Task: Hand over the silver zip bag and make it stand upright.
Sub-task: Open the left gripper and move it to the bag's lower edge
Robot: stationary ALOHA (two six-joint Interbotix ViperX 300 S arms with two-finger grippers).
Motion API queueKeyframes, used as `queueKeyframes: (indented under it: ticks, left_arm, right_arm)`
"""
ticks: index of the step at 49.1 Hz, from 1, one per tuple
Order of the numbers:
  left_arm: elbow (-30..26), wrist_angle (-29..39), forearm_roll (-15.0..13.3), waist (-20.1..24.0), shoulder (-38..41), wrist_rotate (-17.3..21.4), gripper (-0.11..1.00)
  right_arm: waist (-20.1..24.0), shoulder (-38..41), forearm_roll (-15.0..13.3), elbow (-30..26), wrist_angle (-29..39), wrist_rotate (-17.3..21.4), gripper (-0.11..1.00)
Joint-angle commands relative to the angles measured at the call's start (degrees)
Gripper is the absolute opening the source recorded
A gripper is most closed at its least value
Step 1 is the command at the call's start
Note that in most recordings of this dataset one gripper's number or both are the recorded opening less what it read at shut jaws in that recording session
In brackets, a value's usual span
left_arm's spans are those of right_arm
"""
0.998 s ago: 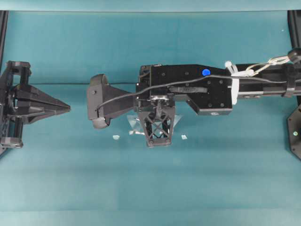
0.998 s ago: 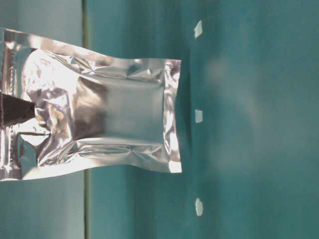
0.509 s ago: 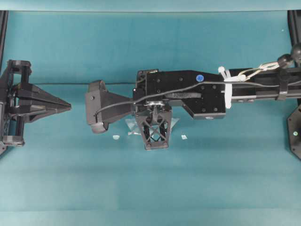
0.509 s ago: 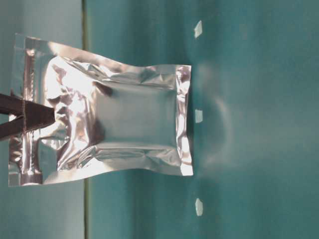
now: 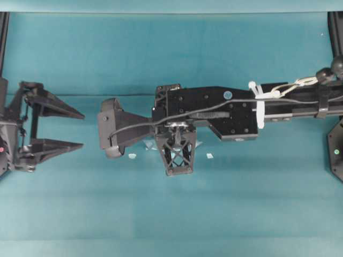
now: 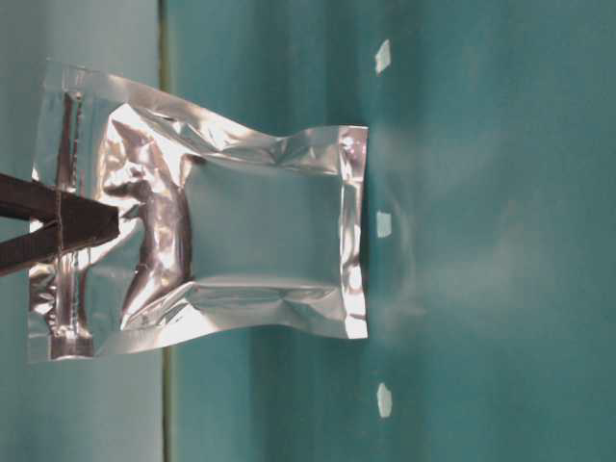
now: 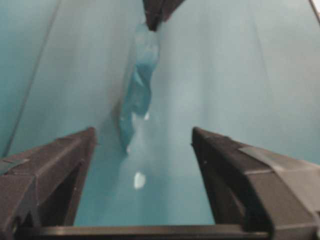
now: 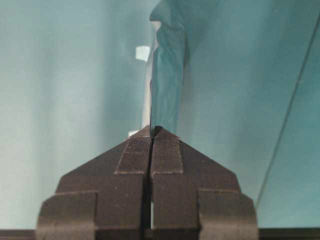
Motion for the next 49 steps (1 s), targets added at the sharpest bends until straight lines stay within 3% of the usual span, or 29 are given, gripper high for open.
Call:
queueKeyframes:
  ticks: [1,9,20,39,49]
  left_arm:
    - [-0.3,-3.9,0.2,-0.4,2.6,0.0,0.81]
    - [0.0,-9.3,0.2,-1.4,9.8,-0.4,0.8]
    - [1.2,-25.8,0.2,-1.1,22.7,-2.2,0.8]
    - [-3.9,-39.7,0.2,0.8,40.7,-2.5,0.8]
    - [-7.0,-41.9,0.2,1.1,48.8,-2.5,0.8]
  right_arm:
    - [0.2,-0.6,-0.2,-0.4,-0.3,-0.4,-0.05]
    - [0.1,-0.6,-0.2,-0.4,-0.3,-0.4,-0.05]
    - [-0.1,-0.5,-0.1,-0.2,-0.6,-0.4,-0.05]
    - [-0.1,-0.5,-0.1,0.0,-1.1,-0.4,-0.05]
    - [-0.3,-0.6,-0.2,0.0,-1.1,-0.3,-0.05]
